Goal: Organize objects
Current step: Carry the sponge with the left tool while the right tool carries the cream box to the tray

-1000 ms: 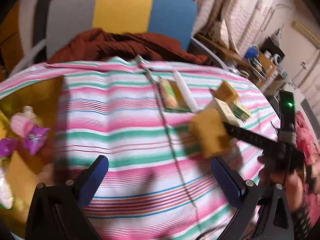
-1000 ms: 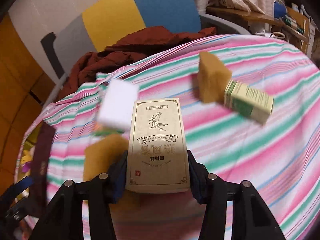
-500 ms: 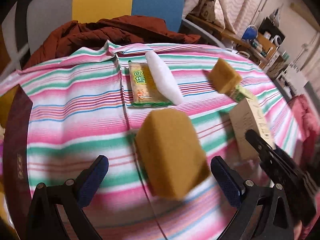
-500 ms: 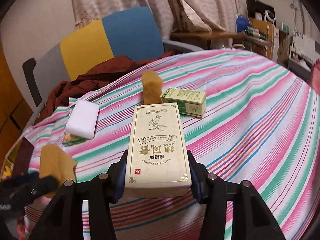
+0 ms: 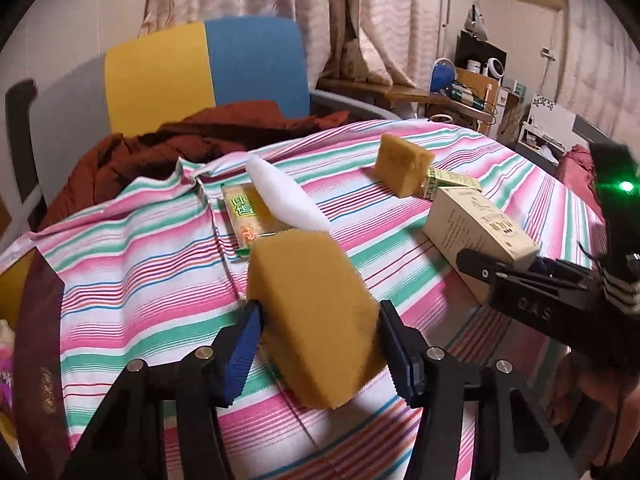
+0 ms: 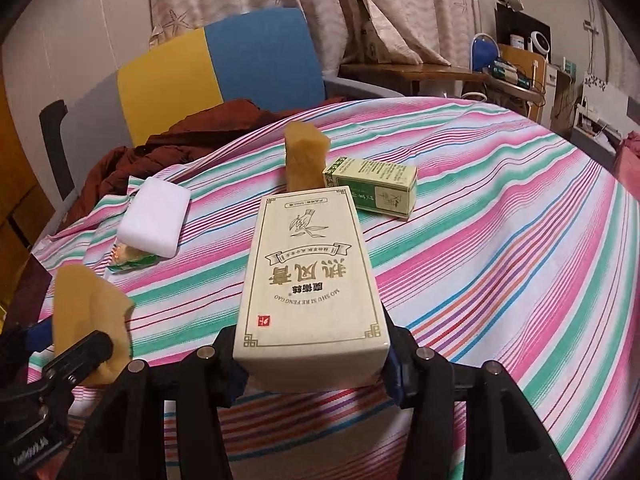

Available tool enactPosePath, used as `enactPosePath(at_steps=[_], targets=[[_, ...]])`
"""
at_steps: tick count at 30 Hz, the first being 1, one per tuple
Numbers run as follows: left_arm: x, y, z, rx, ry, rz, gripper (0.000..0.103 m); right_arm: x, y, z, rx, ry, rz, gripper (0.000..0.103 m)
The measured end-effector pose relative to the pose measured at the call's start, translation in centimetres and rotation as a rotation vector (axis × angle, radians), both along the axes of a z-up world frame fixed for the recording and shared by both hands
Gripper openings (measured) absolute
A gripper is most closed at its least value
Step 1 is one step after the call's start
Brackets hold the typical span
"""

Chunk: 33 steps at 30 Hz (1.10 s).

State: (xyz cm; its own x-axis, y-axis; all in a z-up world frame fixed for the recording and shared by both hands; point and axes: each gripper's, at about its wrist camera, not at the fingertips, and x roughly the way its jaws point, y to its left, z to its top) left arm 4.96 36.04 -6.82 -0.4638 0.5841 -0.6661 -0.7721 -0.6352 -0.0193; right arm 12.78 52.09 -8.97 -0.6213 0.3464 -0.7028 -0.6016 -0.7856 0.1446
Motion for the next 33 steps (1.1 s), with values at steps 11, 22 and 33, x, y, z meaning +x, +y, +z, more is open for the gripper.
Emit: enactPosePath(at_steps=[11, 22, 33], targets=[[1.9, -3.5, 0.3, 0.042, 0.082, -0.002, 0.055, 1.1, -1.3, 0.7, 0.033, 0.040, -0.010, 0.053], [3.1, -5.8, 0.7, 0.064, 0.109, 0.012, 0.053, 1.3, -6.9, 1.3, 0.026, 0.044, 0.113, 0.053], [4.0, -12.1, 3.6, 0.128, 0.115, 0.043, 0.053, -0.2, -11.8, 3.8, -0.004, 0.064, 0.244, 0.053]])
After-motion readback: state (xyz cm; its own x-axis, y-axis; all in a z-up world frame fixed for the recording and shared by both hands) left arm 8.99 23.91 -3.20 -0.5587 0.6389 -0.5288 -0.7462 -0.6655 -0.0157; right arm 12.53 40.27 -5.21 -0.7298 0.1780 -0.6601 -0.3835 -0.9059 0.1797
